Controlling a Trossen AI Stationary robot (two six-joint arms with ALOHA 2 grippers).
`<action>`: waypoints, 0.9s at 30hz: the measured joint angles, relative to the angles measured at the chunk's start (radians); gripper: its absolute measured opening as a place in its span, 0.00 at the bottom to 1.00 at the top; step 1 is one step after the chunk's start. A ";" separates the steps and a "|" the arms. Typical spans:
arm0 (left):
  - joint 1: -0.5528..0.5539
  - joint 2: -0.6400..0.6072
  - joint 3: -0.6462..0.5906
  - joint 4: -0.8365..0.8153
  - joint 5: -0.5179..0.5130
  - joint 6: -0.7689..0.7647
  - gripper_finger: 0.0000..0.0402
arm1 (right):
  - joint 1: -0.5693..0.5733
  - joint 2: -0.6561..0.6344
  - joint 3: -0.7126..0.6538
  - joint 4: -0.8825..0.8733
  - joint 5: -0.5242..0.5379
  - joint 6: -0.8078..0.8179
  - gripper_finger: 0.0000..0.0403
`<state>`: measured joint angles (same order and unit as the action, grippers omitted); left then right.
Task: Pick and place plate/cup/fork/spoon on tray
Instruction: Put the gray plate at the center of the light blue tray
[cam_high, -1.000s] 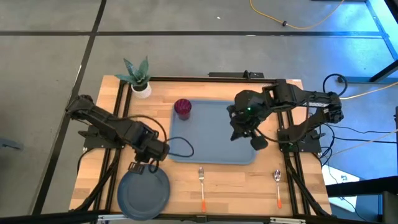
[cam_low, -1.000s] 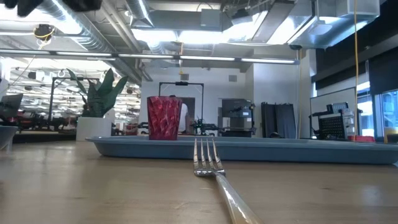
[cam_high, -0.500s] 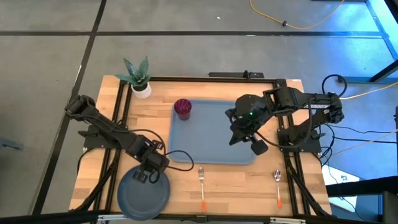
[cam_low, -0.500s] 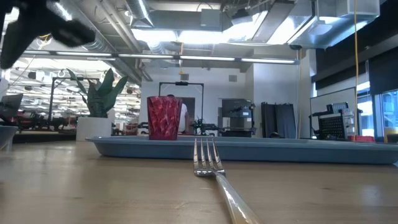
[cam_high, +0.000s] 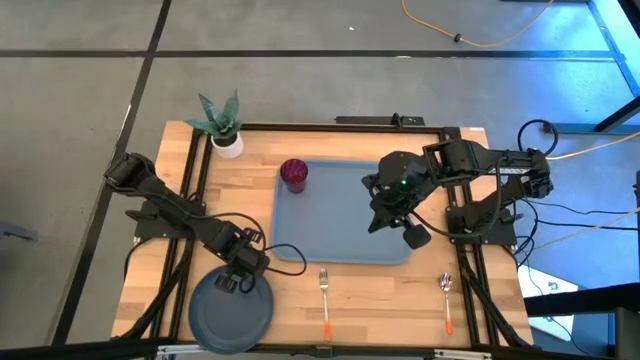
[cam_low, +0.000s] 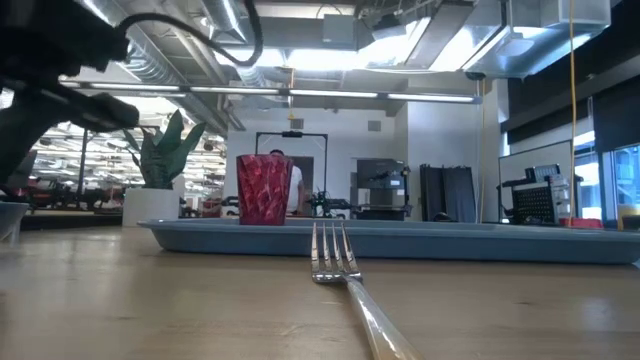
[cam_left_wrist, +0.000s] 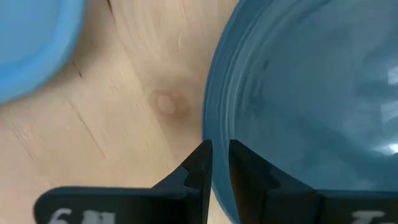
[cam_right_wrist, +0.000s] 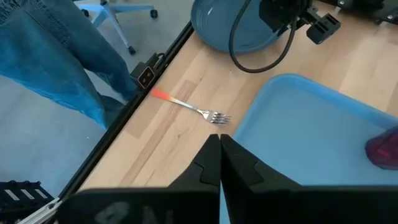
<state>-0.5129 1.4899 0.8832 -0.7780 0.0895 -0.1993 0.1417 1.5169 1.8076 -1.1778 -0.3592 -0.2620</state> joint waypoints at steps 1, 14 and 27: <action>0.000 0.000 -0.006 0.012 0.000 0.000 0.12 | 0.000 0.000 0.000 0.000 0.000 0.005 0.01; 0.043 0.000 -0.019 0.035 -0.003 0.027 0.12 | 0.000 0.000 0.000 -0.002 0.001 0.045 0.01; 0.042 0.000 -0.085 0.127 0.037 -0.007 0.12 | 0.000 0.000 0.000 -0.009 0.000 0.045 0.01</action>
<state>-0.4713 1.4899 0.7980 -0.6506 0.1262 -0.2062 0.1413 1.5169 1.8080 -1.1866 -0.3587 -0.2173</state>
